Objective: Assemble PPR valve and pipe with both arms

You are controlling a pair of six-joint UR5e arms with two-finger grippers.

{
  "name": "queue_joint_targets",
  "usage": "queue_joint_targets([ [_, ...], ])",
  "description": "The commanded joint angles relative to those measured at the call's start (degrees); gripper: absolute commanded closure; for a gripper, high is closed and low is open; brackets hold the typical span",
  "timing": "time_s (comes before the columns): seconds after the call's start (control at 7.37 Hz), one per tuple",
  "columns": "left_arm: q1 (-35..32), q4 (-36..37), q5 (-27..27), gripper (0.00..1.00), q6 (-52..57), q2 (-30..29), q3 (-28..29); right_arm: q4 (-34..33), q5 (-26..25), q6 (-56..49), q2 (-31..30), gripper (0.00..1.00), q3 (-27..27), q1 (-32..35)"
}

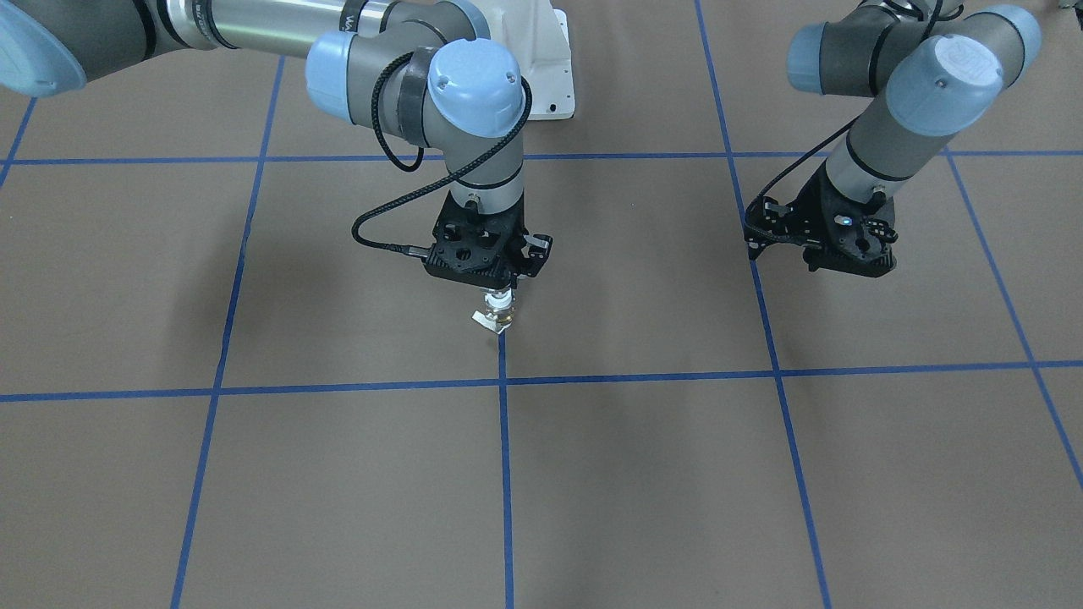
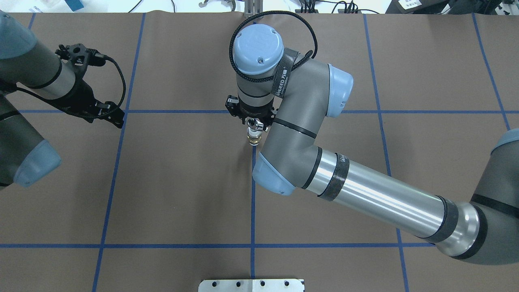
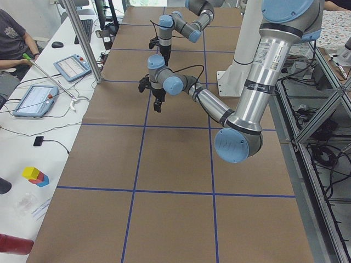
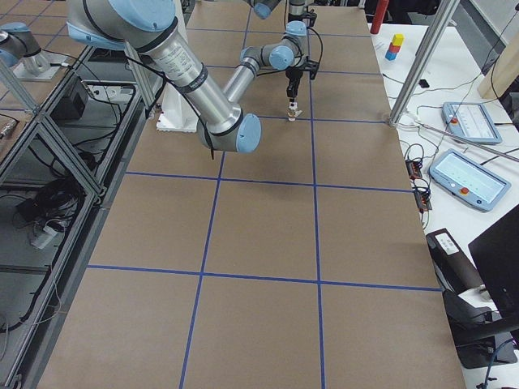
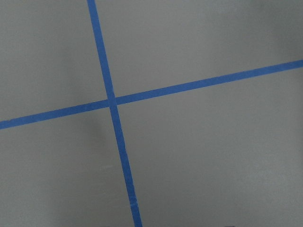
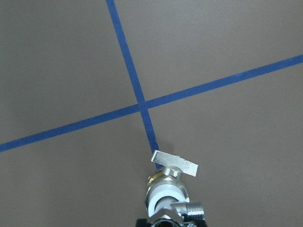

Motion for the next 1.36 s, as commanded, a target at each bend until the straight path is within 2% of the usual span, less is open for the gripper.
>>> queue_joint_targets([
  [0.0,0.0,0.0,0.0,0.15,0.0,0.0,0.0,0.0,0.0,0.1,0.1,0.01,0.1,0.0],
  [0.27,0.0,0.0,0.0,0.15,-0.1,-0.1,-0.1,0.0,0.0,-0.3,0.1,0.01,1.4,0.5],
  [0.41,-0.1,0.0,0.0,0.15,-0.1,-0.1,-0.1,-0.1,0.2,-0.7,-1.3,0.01,4.4,2.2],
  [0.54,-0.3,0.0,0.1,0.15,0.0,-0.2,-0.1,0.0,0.6,-3.0,-6.3,0.01,9.7,4.0],
  [0.68,-0.9,0.0,0.0,0.15,0.3,-0.2,-0.1,-0.1,1.1,-9.8,-12.0,0.01,15.7,6.3],
  [0.81,-1.6,0.0,0.0,0.15,0.7,-0.2,-0.1,0.1,3.7,-14.1,-18.8,0.01,21.0,9.5],
  [0.95,-2.9,0.0,0.0,0.01,0.8,0.2,-0.3,0.2,5.1,-19.3,-24.1,0.01,24.1,12.6],
  [1.09,-5.4,0.0,-0.3,0.0,2.8,1.3,-0.3,2.5,5.4,-24.7,-29.5,0.01,25.0,15.5],
  [1.22,-9.9,0.1,-2.2,0.0,10.9,4.4,-0.1,10.2,5.8,-28.8,-37.1,0.0,24.6,18.7],
])
